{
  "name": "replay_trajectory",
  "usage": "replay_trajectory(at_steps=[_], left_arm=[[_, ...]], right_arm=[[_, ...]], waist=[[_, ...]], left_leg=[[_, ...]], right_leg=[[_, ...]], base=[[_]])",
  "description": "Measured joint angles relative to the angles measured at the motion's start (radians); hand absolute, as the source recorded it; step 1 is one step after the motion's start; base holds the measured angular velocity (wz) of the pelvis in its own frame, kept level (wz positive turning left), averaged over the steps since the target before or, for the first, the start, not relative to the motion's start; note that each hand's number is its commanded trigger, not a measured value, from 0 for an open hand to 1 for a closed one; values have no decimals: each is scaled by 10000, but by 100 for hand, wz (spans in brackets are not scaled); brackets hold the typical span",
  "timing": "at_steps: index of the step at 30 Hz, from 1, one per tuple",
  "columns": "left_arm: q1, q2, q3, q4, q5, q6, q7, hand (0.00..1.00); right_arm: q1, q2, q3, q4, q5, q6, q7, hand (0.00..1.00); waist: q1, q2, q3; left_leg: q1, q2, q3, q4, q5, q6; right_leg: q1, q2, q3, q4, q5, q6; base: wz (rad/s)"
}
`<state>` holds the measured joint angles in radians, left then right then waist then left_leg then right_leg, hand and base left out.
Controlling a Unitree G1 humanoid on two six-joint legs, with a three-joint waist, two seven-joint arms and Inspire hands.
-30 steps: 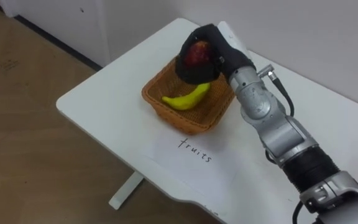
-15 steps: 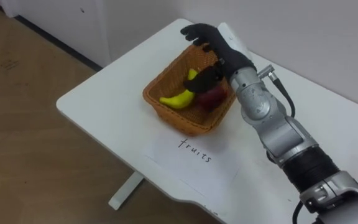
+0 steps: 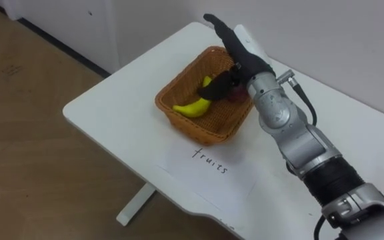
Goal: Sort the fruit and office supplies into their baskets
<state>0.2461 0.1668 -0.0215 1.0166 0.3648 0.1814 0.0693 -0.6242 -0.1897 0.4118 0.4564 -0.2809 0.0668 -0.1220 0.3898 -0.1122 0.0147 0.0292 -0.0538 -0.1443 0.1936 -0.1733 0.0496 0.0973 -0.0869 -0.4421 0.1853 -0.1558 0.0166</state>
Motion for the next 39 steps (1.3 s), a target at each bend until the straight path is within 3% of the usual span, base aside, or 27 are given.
replay_trajectory(at_steps=[14, 20, 30, 35, 39], left_arm=[[-6, 41, 13, 0, 0, 21, -130, 0], [-12, 43, 10, 22, -1, 99, -187, 0], [-200, 40, 410, 30, -6, 0, -374, 0], [-322, 55, 605, 38, -7, -34, -361, 0], [-245, 69, 594, 139, -6, -146, -308, 0]], right_arm=[[9, -38, 2, 36, 57, 0, -1, 0], [11, -40, -50, 35, 34, 1, -1, 0], [10, -125, -1010, -483, -8, -9, -5, 0], [10, -654, -1342, -1328, 62, -60, -370, 0], [14, -1111, -1990, -1742, 307, -252, -631, 0]], waist=[[-50, -13, -9], [-72, -80, -55], [-569, -72, -50], [-901, -65, -46], [-1311, 70, -54]], left_leg=[[141, -44, -76, 50, -8, 10], [166, -101, -162, 71, -4, 33], [179, -112, -46, 71, 3, 85], [215, -112, 118, 69, -11, 109], [402, -68, 400, 2, -42, 156]], right_leg=[[209, -21, -79, -7, -2, 3], [247, -68, -110, 21, -28, 45], [209, -163, 71, 89, -52, 85], [169, -82, 329, 40, -42, 92], [203, -53, 613, 24, -28, 113]], base=[[0], [3], [-2], [-10], [-20]])
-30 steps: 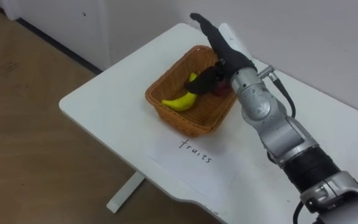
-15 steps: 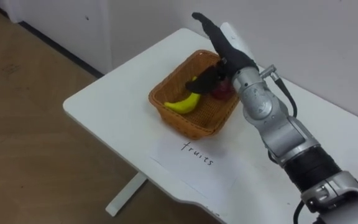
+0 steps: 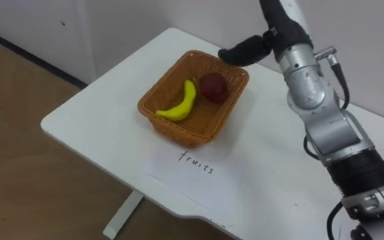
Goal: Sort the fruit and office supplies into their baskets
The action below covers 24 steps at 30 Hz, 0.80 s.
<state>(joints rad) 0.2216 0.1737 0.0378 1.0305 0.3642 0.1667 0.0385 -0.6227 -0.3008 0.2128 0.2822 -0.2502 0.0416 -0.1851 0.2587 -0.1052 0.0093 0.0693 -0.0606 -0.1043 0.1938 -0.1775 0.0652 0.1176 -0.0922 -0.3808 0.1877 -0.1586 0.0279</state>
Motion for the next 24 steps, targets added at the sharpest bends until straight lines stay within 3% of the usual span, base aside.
replay_trajectory(at_steps=[4, 8, 13, 17, 19, 24], left_arm=[[92, 4, 16, 236, 0, -63, 69, 0], [82, 6, 32, 293, -3, -143, 198, 0], [58, 76, 280, 262, 0, -298, 449, 0], [25, 96, 289, 259, 4, -433, 465, 0], [-62, 104, 276, 183, 1, -441, 463, 0], [-128, 206, 264, 194, 0, -447, 533, 0]], right_arm=[[83, -320, -520, -724, 300, -124, -171, 0], [235, -662, -963, -971, 785, -209, -282, 0], [441, -1449, -1514, -1207, 1288, -206, -631, 0], [592, -1526, -2255, -1496, 1290, -205, -826, 0], [746, -1598, -2652, -1604, 1387, -204, -962, 0], [1305, -1736, -2953, -1987, 1898, -207, -1046, 0]], waist=[[-607, 112, -34], [-945, 157, -67], [-1500, 64, -150], [-1934, 44, -163], [-2053, 39, -155], [-2478, 38, -155]], left_leg=[[243, 75, 378, -243, -6, 11], [427, 168, 753, -372, -11, 9], [481, 297, 1258, -458, -47, -29], [471, 335, 1384, -461, -68, -40], [604, 423, 1685, -509, -97, -74], [619, 573, 2000, -493, -194, -157]], right_leg=[[-3, 66, 352, -18, 15, 5], [-28, 150, 740, -20, 24, -7], [-221, 304, 1316, -17, 89, -74], [-311, 347, 1395, -13, 113, -108], [-383, 447, 1766, 4, 169, -151], [-487, 598, 2010, 38, 240, -251]], base=[[-24], [-28], [-30], [-14], [-37], [-25]])
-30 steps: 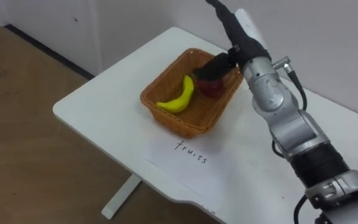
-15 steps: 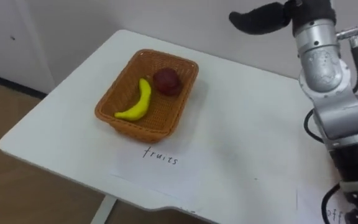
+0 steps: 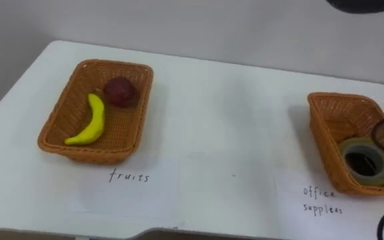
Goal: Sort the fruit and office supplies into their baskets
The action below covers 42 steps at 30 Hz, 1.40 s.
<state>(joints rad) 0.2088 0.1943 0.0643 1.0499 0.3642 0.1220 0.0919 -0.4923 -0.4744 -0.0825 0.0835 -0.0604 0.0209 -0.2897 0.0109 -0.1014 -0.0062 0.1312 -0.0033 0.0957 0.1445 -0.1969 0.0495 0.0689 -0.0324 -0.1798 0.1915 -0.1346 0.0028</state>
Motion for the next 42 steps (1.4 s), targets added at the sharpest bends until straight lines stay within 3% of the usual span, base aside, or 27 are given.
replay_trajectory(at_steps=[3, 6, 11, 15, 19, 27, 30, 36, 38, 42], left_arm=[[-70, 21, 14, 1, 3, -36, 136, 0], [-28, 13, 12, 12, 1, -139, 132, 0], [29, 48, 131, -13, 12, -139, 132, 0], [68, 94, 120, -159, 6, -212, 147, 0], [182, 111, 182, -269, 3, -319, 275, 0], [744, 112, 205, -277, -15, -394, 601, 0], [829, 99, 169, -277, -14, -354, 717, 0], [802, 86, 186, -280, -39, -356, 828, 0], [809, 38, 192, -315, -80, -358, 919, 0], [848, -5, 218, -317, -82, -352, 953, 0]], right_arm=[[310, -8, -522, -85, 474, -9, -109, 0], [464, -21, -1197, -87, 583, -13, -407, 0], [534, -35, -1862, -88, 618, -24, -1047, 0], [1216, -132, -2247, -311, 785, -57, -1541, 0], [1790, -292, -2619, -460, 885, -58, -1922, 0], [2473, -306, -3233, -620, 1757, -315, -3030, 0], [3034, -303, -3346, -637, 1945, -319, -3149, 0], [4127, -247, -3633, -776, 2835, -509, -3609, 0], [4332, -102, -4011, -770, 3387, -511, -3826, 0], [4932, 94, -4342, -730, 4136, -514, -4271, 0]], waist=[[-163, 36, 19], [-407, 160, -29], [-677, 287, -20], [-871, 136, -21], [-988, -67, 64], [-1156, -217, -13], [-1170, -137, 4], [-1230, 266, -21], [-1275, 346, 29], [-1469, 487, 45]], left_leg=[[40, 86, 184, 10, -31, -48], [1, 146, 399, 2, -54, -85], [32, 255, 672, -13, -112, -172], [87, 332, 707, 0, -143, -230], [128, 349, 784, -21, -177, -266], [143, 443, 936, 46, -291, -314], [181, 443, 977, 12, -292, -313], [207, 442, 1039, -34, -297, -305], [204, 442, 1038, -46, -299, -304], [200, 435, 1073, -87, -308, -320]], right_leg=[[-16, 113, 170, -40, 73, -60], [-134, 190, 413, -35, 84, -79], [-230, 336, 688, -30, 120, -137], [-229, 389, 739, -25, 134, -182], [-199, 470, 806, -43, 119, -205], [-177, 573, 939, -119, 129, -227], [-178, 580, 979, -114, 131, -229], [-204, 542, 957, -99, 130, -229], [-203, 539, 958, -101, 130, -229], [-212, 523, 1003, -93, 39, -276]], base=[[-21], [-17], [-20], [-6], [-6], [-7], [-3], [-2], [0], [-1]])
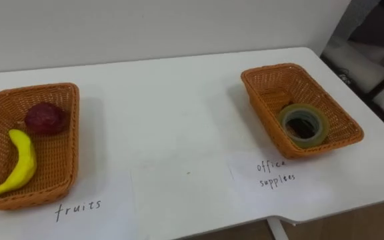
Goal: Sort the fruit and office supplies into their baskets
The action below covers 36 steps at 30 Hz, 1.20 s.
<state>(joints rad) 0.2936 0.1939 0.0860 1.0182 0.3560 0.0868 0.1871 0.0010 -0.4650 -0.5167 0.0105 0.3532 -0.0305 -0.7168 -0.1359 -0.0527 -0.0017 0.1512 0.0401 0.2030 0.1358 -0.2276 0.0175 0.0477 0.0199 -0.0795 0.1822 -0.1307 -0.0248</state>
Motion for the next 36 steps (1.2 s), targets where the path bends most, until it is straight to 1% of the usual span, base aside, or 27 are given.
replay_trajectory(at_steps=[1, 2, 5, 7, 8, 12, 14, 15, 18, 19, 20, 21, 22, 24, 25, 26, 28, 30, 32, 33, 36], left_arm=[[-6, -5, 2, 0, -9, -1, 19, 0], [-7, -19, 2, 1, -9, -3, 29, 0], [-11, -59, -113, 17, -26, -12, 69, 0], [-37, -131, -117, 16, -29, -30, 214, 0], [-97, -152, -132, 17, -30, -30, 252, 0], [-155, -183, -122, 6, -186, -21, 275, 0], [-137, -206, -93, -50, -314, -10, 274, 0], [-161, -205, -64, -128, -313, -9, 273, 0], [-127, -198, -4, -157, -301, -21, 274, 0], [-103, -200, -4, -159, -297, -30, 274, 0], [-84, -202, -4, -159, -296, -31, 274, 0], [-34, -208, -3, -165, -301, -29, 274, 0], [29, -216, -5, -198, -302, -29, 274, 0], [105, -218, 3, -260, -303, -30, 280, 0], [76, -219, 6, -269, -302, -29, 281, 0], [74, -227, 5, -269, -302, -30, 281, 0], [97, -272, 4, -269, -302, -30, 281, 0], [90, -287, -32, -269, -296, -30, 283, 0], [82, -318, -58, -253, -343, -38, 289, 0], [72, -332, -87, -261, -476, -63, 295, 0], [80, -471, -65, -236, -482, -163, 343, 0]], right_arm=[[279, 101, -56, 21, 67, 0, -44, 0], [379, 167, -76, 44, 99, -1, -71, 0], [721, 537, -165, 450, 586, -116, -345, 0], [1047, 975, -177, 856, 933, -239, -560, 0], [1083, 1069, -175, 988, 1027, -244, -615, 0], [1302, 1520, -176, 1804, 1681, -244, -746, 0], [1434, 1643, -177, 1877, 1836, -244, -774, 0], [1450, 1733, -181, 2030, 1925, -255, -800, 0], [1581, 2105, -182, 2551, 2491, -468, -895, 0], [1616, 2240, -182, 2943, 2686, -477, -930, 0], [1627, 2316, -183, 3115, 2747, -477, -980, 0], [1645, 2467, -184, 3404, 2807, -477, -1064, 0], [1750, 2598, -183, 3515, 2952, -477, -1162, 0], [1868, 2721, -183, 3766, 3251, -484, -1226, 0], [1877, 2772, -178, 4086, 3355, -549, -1253, 0], [1883, 2795, -178, 4230, 3365, -563, -1283, 0], [1916, 2954, -167, 4782, 3365, -667, -1378, 0], [1985, 3104, -131, 5292, 3360, -674, -1377, 0], [2020, 3173, 51, 5934, 3364, -674, -1326, 0], [2082, 3201, 299, 6360, 3364, -674, -1290, 0], [2238, 3382, 808, 7347, 2959, -676, -1078, 0]], waist=[[-5, -30, 0], [1, -43, -2], [-40, -118, 14], [-52, -159, 13], [-51, -153, 15], [-92, -64, 19], [-93, 14, 17], [-159, 41, 7], [-193, 54, 6], [-190, 99, -20], [-190, 73, -2], [-207, 109, 2], [-227, 160, -17], [-234, 234, -48], [-242, 309, -30], [-249, 317, -29], [-247, 413, -31], [-241, 461, -34], [-236, 493, -30], [-205, 495, -31], [-132, 491, -27]], left_leg=[[6, 5, 42, 10, -4, -19], [7, 6, 74, 12, -4, -28], [-26, 9, 145, 110, -12, -53], [-37, 9, 144, 106, -28, -68], [-41, 10, 145, 105, -33, -66], [-47, 44, 154, 43, -37, -63], [-53, 20, 155, -10, -36, -63], [-64, 7, 136, -12, -35, -65], [-31, 14, 120, -10, -34, -67], [-20, 12, 121, -10, -34, -68], [-18, 10, 124, -11, -34, -68], [-27, 5, 125, -12, -35, -68], [-36, 5, 124, -22, -35, -68], [-29, 7, 115, -31, -37, -66], [-27, 5, 111, -31, -40, -62], [-26, 4, 112, -31, -41, -60], [-4, 5, 114, -29, -42, -60], [16, 2, 99, -21, -42, -63], [19, -8, 95, -8, -40, -66], [17, -10, 84, -3, -37, -70], [116, -8, 85, 1, -37, -71]], right_leg=[[-22, 7, 64, 20, -39, -17], [-64, 19, 108, 40, -49, -24], [-114, 61, 203, 45, -46, -37], [-123, 132, 224, 41, -47, -37], [-126, 135, 236, 41, -47, -37], [-164, 145, 248, 36, -50, -32], [-208, 154, 273, 12, -52, -29], [-190, 157, 267, 16, -52, -30], [-135, 158, 239, 15, -80, -43], [-127, 154, 258, 12, -86, -43], [-129, 154, 274, 9, -89, -43], [-135, 151, 279, 4, -95, -36], [-141, 147, 279, 1, -119, -25], [-137, 137, 287, 9, -154, -11], [-138, 135, 288, 13, -156, -10], [-140, 134, 290, 17, -156, -10], [-141, 139, 286, 40, -159, -13], [-127, 145, 282, 38, -162, -20], [-129, 129, 258, 44, -166, -27], [-111, 73, 232, 70, -182, -42], [-99, 64, 251, 75, -253, -39]], base=[[-7], [-13], [-7], [0], [-4], [0], [0], [3], [3], [0], [0], [0], [0], [0], [0], [0], [0], [0], [0], [0], [0]])
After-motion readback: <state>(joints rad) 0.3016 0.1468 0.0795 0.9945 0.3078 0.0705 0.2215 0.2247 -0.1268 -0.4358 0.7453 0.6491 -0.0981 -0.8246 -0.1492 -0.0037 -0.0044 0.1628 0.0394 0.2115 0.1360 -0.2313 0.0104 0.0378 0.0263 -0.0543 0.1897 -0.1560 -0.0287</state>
